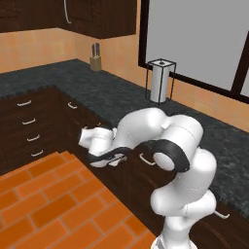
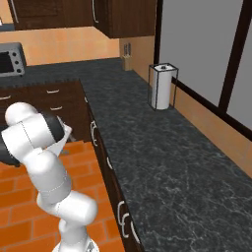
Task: Take a straw from the drawer in front and place it inside the glass cup on the dining counter.
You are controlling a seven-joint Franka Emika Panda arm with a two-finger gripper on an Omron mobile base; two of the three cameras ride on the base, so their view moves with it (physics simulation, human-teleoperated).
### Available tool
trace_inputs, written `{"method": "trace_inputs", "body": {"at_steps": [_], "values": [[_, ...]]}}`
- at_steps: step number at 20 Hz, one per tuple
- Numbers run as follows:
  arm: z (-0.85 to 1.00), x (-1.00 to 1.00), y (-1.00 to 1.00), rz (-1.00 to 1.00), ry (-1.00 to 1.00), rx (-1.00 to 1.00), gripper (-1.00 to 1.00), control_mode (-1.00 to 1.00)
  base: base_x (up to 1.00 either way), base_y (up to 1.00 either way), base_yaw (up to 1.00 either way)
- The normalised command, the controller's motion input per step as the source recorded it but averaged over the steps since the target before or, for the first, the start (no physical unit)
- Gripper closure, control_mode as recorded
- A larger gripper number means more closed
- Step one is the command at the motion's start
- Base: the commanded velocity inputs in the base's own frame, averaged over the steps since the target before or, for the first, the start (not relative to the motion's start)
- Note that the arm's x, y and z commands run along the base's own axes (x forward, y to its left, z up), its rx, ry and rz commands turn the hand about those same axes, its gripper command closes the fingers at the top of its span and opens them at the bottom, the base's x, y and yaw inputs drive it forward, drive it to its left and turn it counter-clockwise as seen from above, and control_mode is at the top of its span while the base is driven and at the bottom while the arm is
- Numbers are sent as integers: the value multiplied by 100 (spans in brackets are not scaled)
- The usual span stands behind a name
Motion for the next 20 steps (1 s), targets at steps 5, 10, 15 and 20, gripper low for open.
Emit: {"method": "trace_inputs", "body": {"at_steps": [5, 10, 15, 20], "values": [[-58, 0, -38, -4, 5, -14, -100, -100, 0, 0, 0], [-37, 0, -54, 6, 1, -5, -100, -100, 0, 0, 0], [-23, 2, -64, 13, 5, -1, -100, -100, 0, 0, 0], [-24, 25, -49, 5, 9, 0, -100, -100, 0, 0, 0]]}}
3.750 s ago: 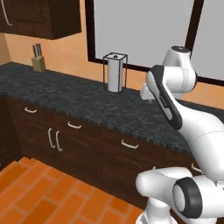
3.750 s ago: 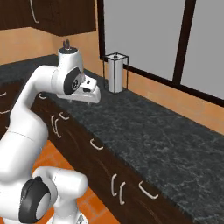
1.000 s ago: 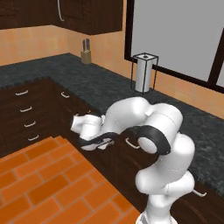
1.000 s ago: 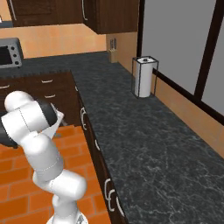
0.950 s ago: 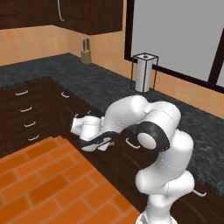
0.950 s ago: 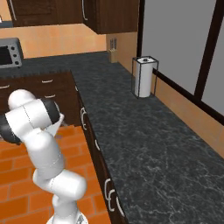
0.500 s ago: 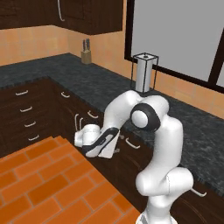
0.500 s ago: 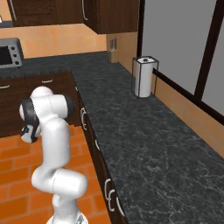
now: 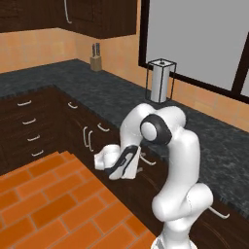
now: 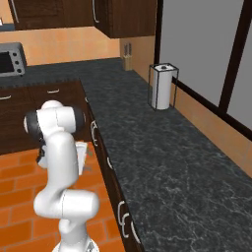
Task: Take a straw from the drawer in front and place it inside the glass cup on the dining counter.
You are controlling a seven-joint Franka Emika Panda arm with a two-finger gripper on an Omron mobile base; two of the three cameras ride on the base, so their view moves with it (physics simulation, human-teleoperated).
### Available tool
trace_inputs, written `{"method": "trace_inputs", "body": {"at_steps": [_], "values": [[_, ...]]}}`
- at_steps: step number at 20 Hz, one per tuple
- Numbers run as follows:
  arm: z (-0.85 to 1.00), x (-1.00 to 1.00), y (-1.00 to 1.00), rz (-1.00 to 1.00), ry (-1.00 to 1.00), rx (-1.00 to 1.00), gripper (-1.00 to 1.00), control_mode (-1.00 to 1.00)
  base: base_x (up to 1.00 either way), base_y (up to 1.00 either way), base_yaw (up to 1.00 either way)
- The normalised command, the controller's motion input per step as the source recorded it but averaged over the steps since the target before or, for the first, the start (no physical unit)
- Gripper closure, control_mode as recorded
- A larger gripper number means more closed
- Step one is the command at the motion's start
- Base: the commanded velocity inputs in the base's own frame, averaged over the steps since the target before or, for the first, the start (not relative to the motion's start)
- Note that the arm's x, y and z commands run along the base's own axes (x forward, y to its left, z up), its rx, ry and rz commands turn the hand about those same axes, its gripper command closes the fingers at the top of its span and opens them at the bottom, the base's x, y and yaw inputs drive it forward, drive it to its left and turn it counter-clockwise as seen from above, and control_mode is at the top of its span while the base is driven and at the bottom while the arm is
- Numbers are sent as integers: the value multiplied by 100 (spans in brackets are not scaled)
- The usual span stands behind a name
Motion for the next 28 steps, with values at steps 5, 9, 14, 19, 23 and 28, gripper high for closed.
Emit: {"method": "trace_inputs", "body": {"at_steps": [5, 9, 14, 19, 23, 28], "values": [[-33, 39, -38, 0, 7, 0, -100, -100, 0, 0, 0], [-46, 2, -39, 0, 0, 0, -100, -100, 0, 0, 0], [-39, 13, -25, 0, 0, 0, -100, -100, 0, 0, 0], [-38, 35, 0, 2, 0, 0, -100, -100, 0, 0, 0], [-38, 45, 8, 6, 0, 0, -100, -100, 0, 0, 0], [-34, 53, 5, 6, 0, 0, -100, -100, 0, 0, 0]]}}
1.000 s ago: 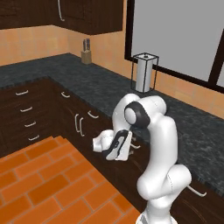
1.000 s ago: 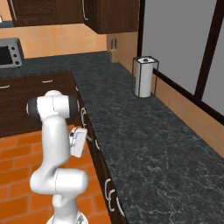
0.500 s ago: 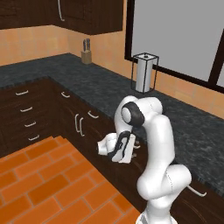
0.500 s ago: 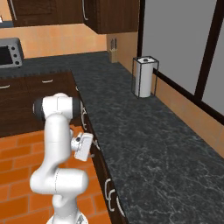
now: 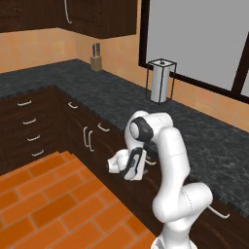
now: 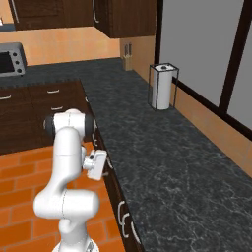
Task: Take a straw from the drawer in front and place it inside the glass cup on the dining counter.
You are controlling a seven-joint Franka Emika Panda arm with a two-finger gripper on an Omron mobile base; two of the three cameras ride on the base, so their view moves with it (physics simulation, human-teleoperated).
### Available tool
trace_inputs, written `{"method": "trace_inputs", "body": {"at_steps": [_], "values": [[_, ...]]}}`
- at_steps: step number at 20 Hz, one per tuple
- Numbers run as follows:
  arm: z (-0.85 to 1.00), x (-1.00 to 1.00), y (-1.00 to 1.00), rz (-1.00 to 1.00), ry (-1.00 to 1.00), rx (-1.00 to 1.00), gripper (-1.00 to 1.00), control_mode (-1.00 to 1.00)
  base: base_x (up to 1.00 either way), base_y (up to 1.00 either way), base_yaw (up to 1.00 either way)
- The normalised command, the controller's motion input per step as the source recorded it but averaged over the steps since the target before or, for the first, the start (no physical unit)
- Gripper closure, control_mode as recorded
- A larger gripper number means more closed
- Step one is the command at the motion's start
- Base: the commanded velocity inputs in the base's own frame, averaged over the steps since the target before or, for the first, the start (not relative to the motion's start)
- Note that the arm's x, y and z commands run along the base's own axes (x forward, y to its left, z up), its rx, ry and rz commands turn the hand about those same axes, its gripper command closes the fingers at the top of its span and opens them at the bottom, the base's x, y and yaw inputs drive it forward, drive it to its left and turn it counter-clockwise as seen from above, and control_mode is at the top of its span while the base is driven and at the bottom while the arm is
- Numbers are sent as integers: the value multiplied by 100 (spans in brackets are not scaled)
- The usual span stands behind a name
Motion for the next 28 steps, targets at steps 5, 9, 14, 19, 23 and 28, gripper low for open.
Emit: {"method": "trace_inputs", "body": {"at_steps": [5, 9, 14, 19, 23, 28], "values": [[-19, 43, 0, 2, 0, 0, -100, -100, 0, 0, 0], [-15, 29, -2, 0, 0, 0, -100, -100, 0, 0, 0], [-2, 2, -20, 0, -3, 0, 100, -100, 0, 0, 0], [0, 0, -7, 0, -5, 0, 100, -100, 0, 0, 0], [0, -2, 0, 0, -4, 1, 100, -100, 0, 0, 0], [0, -29, 22, 2, -5, 2, 100, -100, 0, 0, 0]]}}
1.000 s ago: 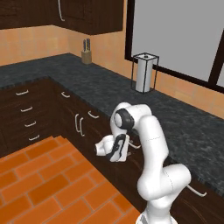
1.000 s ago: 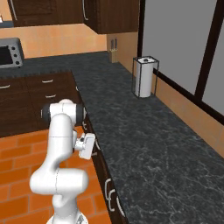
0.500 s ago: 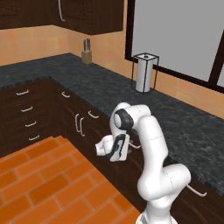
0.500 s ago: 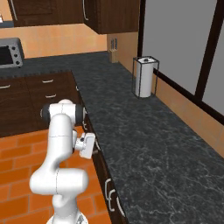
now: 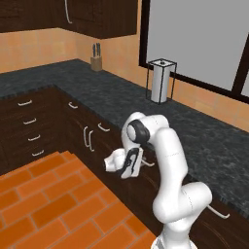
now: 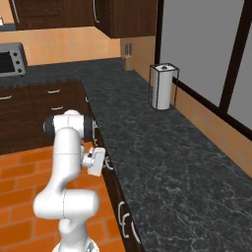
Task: Take a straw from the drawer in front and place it inside the glass cup on the dining counter.
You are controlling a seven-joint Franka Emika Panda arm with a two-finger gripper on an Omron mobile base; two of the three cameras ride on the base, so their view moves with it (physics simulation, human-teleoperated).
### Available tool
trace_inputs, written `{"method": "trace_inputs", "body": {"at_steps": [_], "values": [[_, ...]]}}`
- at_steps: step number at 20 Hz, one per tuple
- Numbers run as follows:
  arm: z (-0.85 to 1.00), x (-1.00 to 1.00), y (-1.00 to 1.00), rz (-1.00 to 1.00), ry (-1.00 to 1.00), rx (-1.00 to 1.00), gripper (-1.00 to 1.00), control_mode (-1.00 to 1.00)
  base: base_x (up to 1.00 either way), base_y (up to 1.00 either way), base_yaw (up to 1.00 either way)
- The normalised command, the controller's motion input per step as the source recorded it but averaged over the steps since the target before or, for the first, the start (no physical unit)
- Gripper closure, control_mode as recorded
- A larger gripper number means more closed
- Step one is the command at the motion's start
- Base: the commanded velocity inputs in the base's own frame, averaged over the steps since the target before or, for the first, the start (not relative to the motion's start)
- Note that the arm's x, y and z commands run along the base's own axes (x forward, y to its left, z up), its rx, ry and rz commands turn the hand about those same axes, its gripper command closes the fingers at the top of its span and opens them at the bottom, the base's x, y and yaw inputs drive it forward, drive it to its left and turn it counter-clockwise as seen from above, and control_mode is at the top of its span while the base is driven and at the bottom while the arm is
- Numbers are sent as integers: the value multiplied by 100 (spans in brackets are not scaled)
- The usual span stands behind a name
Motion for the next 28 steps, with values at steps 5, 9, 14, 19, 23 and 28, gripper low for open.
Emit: {"method": "trace_inputs", "body": {"at_steps": [5, 9, 14, 19, 23, 28], "values": [[0, -66, 71, 4, -11, 0, 100, -100, 0, 0, 0], [0, -76, 89, 6, -10, 0, 100, -100, 0, 0, 0], [1, -67, 85, 5, -5, 3, 100, -100, 0, 0, 0], [2, -63, 82, 4, -5, 4, 100, -100, 0, 0, 0], [4, -29, 58, 1, 0, 9, -100, -100, 0, 0, 0], [34, -29, 21, 0, 2, 28, -100, -100, 0, 0, 0]]}}
